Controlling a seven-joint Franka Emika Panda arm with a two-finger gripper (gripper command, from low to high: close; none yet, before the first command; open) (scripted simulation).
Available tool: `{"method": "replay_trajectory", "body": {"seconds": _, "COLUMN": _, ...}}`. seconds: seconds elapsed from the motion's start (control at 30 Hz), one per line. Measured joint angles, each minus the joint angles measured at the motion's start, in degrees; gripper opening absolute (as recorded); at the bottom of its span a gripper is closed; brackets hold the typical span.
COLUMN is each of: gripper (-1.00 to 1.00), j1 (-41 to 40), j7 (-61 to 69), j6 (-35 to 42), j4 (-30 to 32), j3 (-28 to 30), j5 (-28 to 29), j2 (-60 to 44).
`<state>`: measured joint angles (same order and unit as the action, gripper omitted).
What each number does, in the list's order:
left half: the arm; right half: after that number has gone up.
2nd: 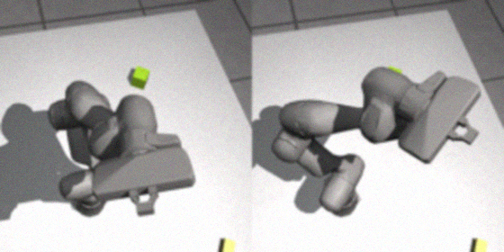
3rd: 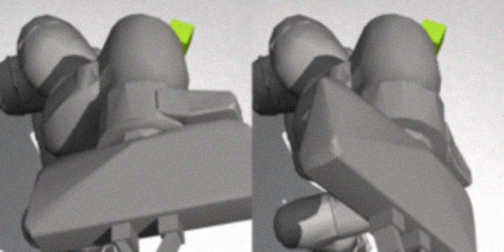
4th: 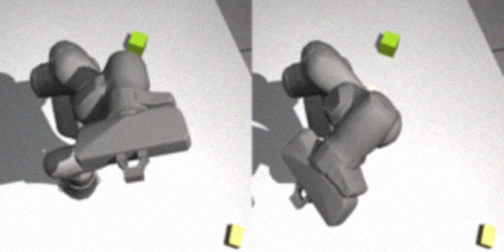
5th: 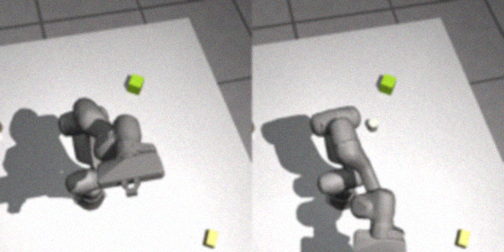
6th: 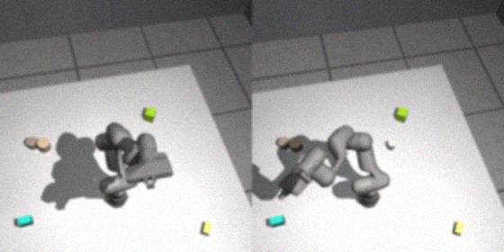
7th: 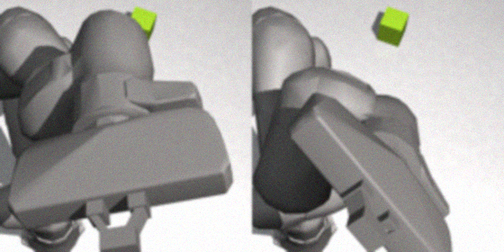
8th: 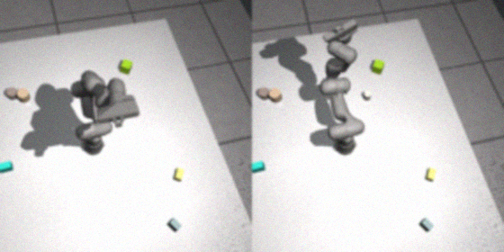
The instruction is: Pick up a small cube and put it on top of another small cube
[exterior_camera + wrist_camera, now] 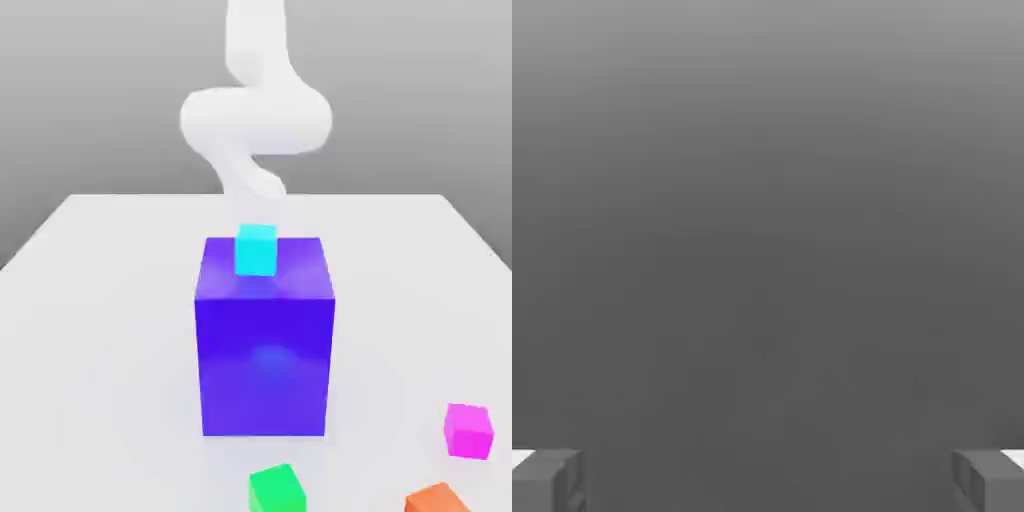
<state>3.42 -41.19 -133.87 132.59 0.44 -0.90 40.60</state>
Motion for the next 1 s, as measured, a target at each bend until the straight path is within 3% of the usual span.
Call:
{"method": "replay_trajectory", "body": {"seconds": 0.33, "gripper": 0.0, "j1": 12.2, "j7": 18.8, "j6": -8.3, "j4": 3.2, "j3": -0.2, "j5": -3.7, "j2": -21.2}}
{"method": "replay_trajectory", "body": {"seconds": 0.57, "gripper": 0.0, "j1": 18.1, "j7": 30.4, "j6": -14.1, "j4": 5.4, "j3": -3.6, "j5": -4.4, "j2": -35.7}}
{"method": "replay_trajectory", "body": {"seconds": 0.83, "gripper": 0.0, "j1": 24.2, "j7": 38.4, "j6": -20.8, "j4": 8.0, "j3": -6.2, "j5": 2.1, "j2": -52.2}}
{"method": "replay_trajectory", "body": {"seconds": 1.0, "gripper": 0.0, "j1": 26.5, "j7": 38.0, "j6": -27.7, "j4": 7.1, "j3": -4.9, "j5": 6.2, "j2": -62.6}}
